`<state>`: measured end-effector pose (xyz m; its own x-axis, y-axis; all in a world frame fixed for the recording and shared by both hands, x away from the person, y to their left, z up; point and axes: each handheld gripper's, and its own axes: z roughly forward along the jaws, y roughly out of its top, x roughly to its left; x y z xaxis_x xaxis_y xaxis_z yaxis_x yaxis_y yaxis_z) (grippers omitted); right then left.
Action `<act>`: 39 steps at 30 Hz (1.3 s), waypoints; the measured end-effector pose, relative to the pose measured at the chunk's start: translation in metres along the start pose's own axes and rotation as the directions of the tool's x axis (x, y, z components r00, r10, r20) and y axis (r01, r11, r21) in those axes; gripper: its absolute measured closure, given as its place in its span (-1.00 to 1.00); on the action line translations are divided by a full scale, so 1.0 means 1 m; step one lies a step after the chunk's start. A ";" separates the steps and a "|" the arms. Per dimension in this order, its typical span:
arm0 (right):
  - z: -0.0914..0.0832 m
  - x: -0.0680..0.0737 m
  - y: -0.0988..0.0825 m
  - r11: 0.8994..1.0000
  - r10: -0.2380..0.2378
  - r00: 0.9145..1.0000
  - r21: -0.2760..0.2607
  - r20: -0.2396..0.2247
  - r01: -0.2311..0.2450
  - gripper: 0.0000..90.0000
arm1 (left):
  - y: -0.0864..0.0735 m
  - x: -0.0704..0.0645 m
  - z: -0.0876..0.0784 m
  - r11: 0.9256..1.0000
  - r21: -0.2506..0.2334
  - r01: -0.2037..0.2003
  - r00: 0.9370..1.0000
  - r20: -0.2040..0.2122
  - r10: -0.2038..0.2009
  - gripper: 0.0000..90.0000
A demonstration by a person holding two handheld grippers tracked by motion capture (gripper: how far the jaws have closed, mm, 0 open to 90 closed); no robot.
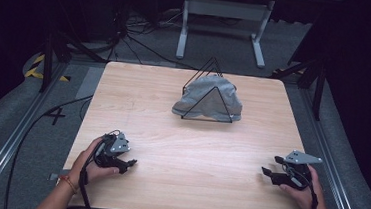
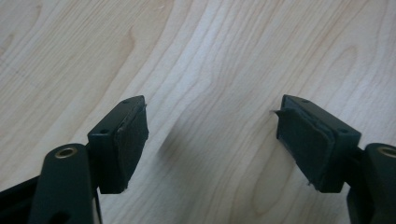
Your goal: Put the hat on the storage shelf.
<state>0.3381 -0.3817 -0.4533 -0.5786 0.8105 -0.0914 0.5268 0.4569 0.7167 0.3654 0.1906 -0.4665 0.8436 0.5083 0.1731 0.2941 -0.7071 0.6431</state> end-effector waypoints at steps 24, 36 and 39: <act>-0.002 -0.008 -0.023 0.997 0.075 0.997 -0.036 -0.013 -0.075 -0.52 | -0.028 -0.003 -0.005 0.978 -0.068 0.196 0.979 0.072 -0.191 -0.67; -0.002 -0.008 -0.022 0.997 0.079 0.997 -0.026 -0.003 -0.079 -0.59 | -0.028 -0.002 -0.005 0.978 -0.063 0.201 0.978 0.074 -0.196 -0.68; -0.001 -0.008 -0.022 0.996 0.086 0.996 -0.027 0.004 -0.086 -0.60 | -0.028 -0.002 -0.005 0.978 -0.063 0.201 0.978 0.074 -0.196 -0.68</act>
<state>0.3307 -0.3990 -0.4675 -0.5281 0.8486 -0.0322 0.5575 0.3751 0.7406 0.3532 0.2114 -0.4809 0.8003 0.5995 -0.0122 0.4289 -0.5582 0.7103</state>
